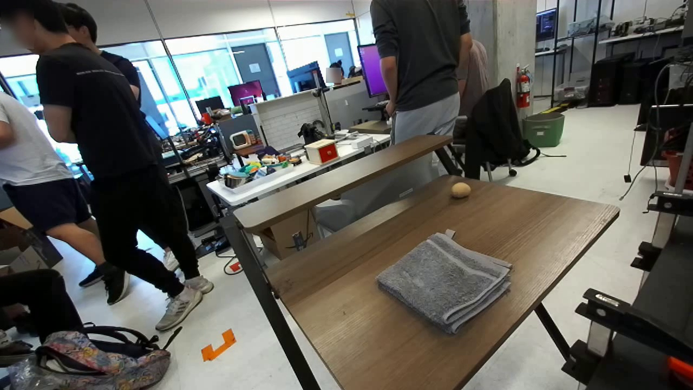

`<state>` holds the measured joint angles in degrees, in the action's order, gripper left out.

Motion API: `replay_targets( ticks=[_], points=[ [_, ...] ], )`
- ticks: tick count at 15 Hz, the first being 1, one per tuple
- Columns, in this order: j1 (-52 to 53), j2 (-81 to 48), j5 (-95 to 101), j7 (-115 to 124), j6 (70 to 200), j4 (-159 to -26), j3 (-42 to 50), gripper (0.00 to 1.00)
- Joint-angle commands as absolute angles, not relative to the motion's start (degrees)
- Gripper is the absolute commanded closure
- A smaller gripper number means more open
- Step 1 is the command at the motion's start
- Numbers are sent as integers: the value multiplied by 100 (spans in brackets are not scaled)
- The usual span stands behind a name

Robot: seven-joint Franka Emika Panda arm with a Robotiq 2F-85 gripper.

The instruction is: Move the brown plushie to the left, then use the towel to wipe the table

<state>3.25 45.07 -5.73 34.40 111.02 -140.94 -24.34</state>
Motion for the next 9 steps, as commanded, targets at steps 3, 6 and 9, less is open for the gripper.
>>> replay_targets(
  ticks=[3,6,9],
  points=[
    [-235,3723,-241,3830,12409,-14106,-2230,0],
    [-571,3170,-55,4174,12888,-13947,-2097,0],
    [-354,3208,-73,4016,12732,-14094,-1885,0]
  ],
)
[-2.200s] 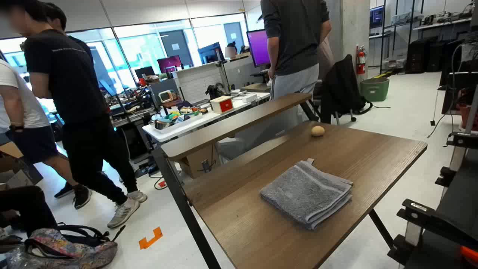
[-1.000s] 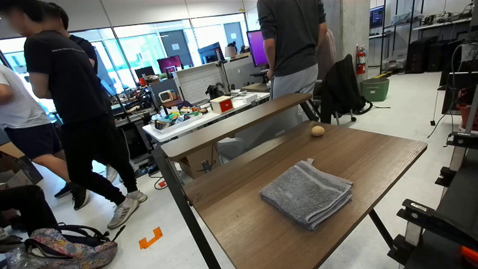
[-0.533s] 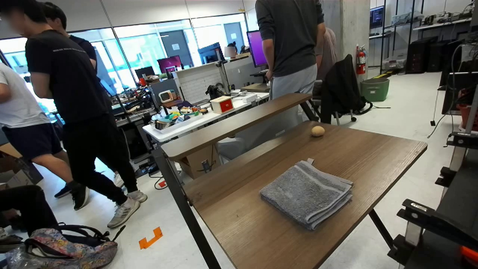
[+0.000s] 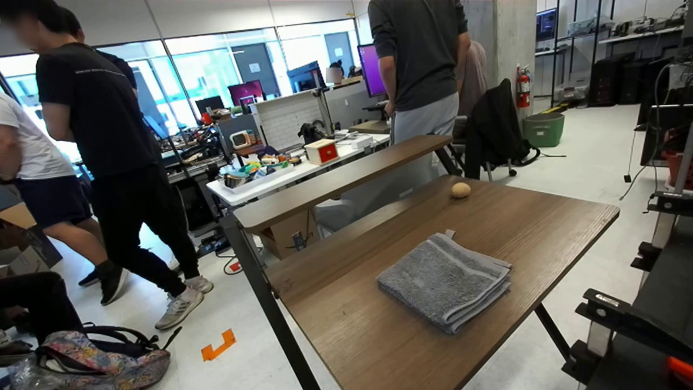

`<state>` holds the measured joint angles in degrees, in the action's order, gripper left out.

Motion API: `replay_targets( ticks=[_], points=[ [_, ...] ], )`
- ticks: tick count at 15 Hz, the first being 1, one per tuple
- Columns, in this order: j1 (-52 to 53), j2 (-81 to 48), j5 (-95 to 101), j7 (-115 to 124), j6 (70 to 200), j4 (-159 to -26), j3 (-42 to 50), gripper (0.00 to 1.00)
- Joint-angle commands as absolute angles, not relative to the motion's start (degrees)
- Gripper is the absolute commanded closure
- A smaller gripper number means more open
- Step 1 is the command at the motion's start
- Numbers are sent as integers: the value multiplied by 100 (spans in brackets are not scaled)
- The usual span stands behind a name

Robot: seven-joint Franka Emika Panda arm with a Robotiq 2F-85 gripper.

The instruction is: Move the brown plushie to the left, then use the towel to wipe the table

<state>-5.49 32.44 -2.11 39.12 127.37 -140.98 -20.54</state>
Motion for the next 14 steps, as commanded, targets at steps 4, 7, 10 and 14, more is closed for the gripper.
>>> replay_targets(
  ticks=[4,7,10,14],
  points=[
    [-329,3075,-76,4056,12719,-13995,-1848,0],
    [-545,2651,167,4294,12847,-13716,-1960,0],
    [-985,1740,674,5271,13232,-13182,-2031,0],
    [-1285,513,1933,6894,14176,-12724,-1797,0]
  ],
)
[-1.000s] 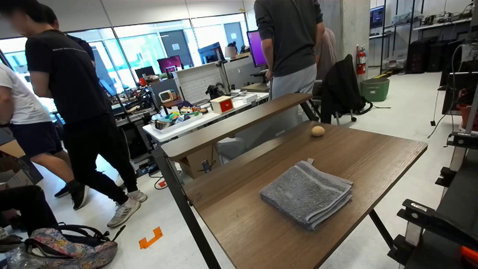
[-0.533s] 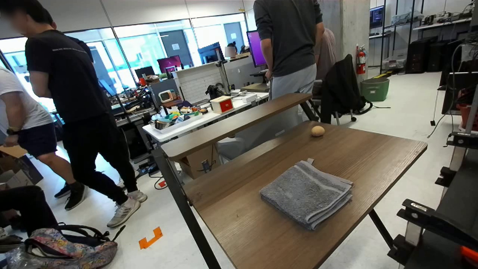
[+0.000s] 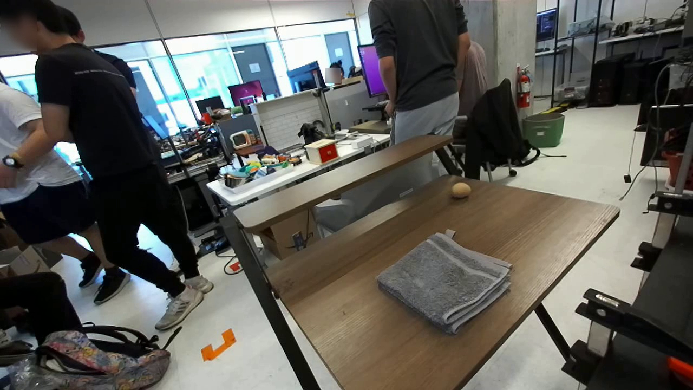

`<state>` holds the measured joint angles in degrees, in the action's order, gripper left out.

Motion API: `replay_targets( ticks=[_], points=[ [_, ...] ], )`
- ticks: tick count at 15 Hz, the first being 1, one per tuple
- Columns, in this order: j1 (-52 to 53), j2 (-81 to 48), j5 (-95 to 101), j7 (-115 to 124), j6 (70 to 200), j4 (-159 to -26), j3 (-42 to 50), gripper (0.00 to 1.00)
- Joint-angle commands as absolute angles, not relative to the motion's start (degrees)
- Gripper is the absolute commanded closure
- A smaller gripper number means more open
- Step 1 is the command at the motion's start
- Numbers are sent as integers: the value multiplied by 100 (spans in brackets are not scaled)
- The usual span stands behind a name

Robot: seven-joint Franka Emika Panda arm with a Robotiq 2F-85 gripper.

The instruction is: Move the brown plushie to the left, then use the towel to wipe the table

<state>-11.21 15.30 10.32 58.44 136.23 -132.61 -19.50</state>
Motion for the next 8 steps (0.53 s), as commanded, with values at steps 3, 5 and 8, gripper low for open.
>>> replay_targets(
  ticks=[3,5,8],
  points=[
    [-1078,-538,3264,7825,14462,-12170,-1201,0],
    [-654,-939,3232,7353,13485,-11702,-811,0],
    [-1026,-1222,1987,5747,13178,-11273,-1306,0]
  ],
)
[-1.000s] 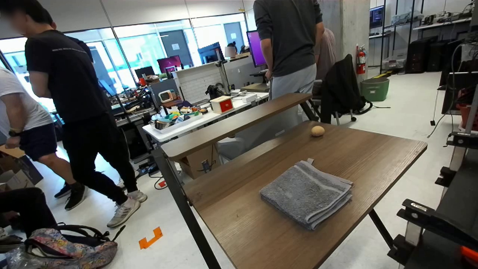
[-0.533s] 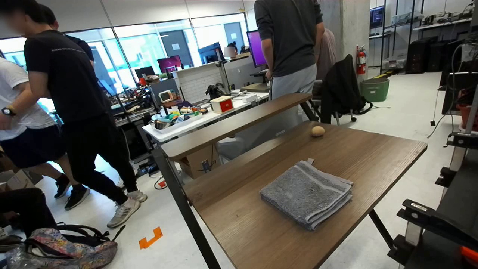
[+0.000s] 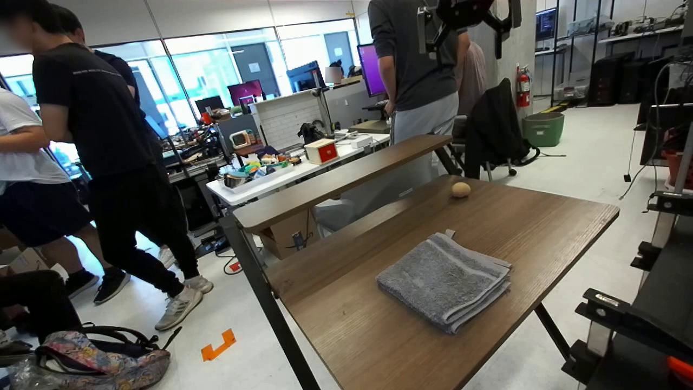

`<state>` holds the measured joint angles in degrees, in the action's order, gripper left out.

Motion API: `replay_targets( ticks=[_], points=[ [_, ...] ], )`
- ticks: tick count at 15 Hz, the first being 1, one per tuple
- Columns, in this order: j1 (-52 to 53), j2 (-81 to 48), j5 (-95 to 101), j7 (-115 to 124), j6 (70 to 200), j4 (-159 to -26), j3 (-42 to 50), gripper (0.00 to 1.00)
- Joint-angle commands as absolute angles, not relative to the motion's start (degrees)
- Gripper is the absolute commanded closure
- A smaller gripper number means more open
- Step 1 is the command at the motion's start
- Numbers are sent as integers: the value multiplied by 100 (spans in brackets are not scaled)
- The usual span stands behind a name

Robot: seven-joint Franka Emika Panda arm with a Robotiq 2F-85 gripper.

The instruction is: Move the brown plushie to the left, then use the towel to wipe the table

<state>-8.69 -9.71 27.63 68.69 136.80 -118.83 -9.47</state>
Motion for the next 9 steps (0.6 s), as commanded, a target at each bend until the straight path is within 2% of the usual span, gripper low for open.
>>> replay_targets(
  ticks=[1,7,8,9],
  points=[
    [-1103,-1244,1649,5304,13055,-11098,-1459,0],
    [-1460,-1450,-48,2796,12014,-10001,-1823,0],
    [-853,-1434,-460,2428,11645,-9812,-1166,0],
    [-644,-1229,-110,2974,12175,-10294,-960,0]
  ],
)
